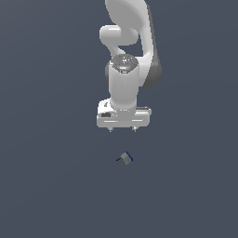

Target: Pick up the object and move it to a goal position.

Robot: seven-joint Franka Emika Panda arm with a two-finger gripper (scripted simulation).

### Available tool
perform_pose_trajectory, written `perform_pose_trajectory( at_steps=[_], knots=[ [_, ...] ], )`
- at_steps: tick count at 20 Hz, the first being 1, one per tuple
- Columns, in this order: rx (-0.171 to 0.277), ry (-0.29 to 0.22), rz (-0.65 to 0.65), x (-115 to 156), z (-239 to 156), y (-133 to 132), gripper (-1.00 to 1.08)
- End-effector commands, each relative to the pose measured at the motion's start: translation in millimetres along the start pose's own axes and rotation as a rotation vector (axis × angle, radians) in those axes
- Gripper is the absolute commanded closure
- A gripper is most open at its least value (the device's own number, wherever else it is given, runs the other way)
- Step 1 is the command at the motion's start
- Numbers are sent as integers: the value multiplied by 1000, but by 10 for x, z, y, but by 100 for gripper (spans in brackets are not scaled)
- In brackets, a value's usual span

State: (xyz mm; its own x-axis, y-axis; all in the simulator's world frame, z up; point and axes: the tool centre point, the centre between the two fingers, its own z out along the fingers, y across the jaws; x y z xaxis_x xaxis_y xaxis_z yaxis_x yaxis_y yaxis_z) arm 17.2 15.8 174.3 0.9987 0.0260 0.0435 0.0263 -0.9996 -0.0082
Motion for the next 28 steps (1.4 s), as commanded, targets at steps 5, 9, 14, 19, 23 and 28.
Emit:
perform_pose_trajectory(
  at_steps=[5,9,14,19,23,28],
  knots=[
    [-1,6,1,24,-18,-7,-92],
    [-3,17,0,71,-61,-21,-92],
    [-3,19,-1,76,-67,-22,-92],
    [-2,17,31,99,-34,-22,-92],
    [0,13,82,136,19,-23,-92],
    [2,7,177,203,121,-24,-92]
  ],
)
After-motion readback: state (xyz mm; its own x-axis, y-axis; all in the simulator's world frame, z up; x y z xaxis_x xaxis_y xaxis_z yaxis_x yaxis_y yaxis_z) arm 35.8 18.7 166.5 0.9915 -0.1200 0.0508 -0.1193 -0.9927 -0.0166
